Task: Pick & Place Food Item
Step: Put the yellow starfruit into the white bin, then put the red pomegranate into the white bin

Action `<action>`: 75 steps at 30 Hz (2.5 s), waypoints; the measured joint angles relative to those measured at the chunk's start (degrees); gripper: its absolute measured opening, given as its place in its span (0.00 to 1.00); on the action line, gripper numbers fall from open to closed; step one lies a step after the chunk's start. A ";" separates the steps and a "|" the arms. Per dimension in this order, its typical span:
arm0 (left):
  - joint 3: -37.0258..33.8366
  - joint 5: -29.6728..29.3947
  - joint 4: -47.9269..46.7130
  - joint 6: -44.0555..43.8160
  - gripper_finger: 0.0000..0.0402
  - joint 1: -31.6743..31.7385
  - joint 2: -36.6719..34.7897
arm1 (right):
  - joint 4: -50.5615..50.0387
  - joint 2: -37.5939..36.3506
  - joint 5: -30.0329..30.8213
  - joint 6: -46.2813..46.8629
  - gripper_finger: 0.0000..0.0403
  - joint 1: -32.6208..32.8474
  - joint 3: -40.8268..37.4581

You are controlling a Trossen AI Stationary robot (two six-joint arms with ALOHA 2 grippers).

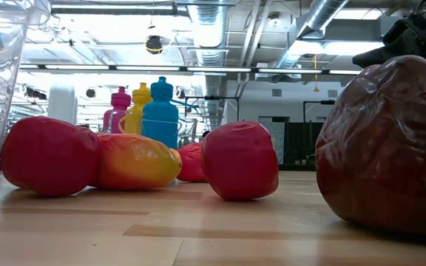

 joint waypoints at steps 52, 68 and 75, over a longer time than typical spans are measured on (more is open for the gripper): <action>-0.11 7.10 5.60 -17.41 0.46 7.64 -19.84 | 0.00 0.00 -0.01 0.00 0.03 0.00 0.00; -0.04 -21.28 29.27 19.70 0.42 31.08 -29.58 | 0.00 -0.01 -0.01 0.01 0.03 0.00 0.00; 3.18 -9.39 30.35 25.34 0.50 40.66 -17.18 | 0.00 0.00 -0.01 0.00 0.03 0.00 0.00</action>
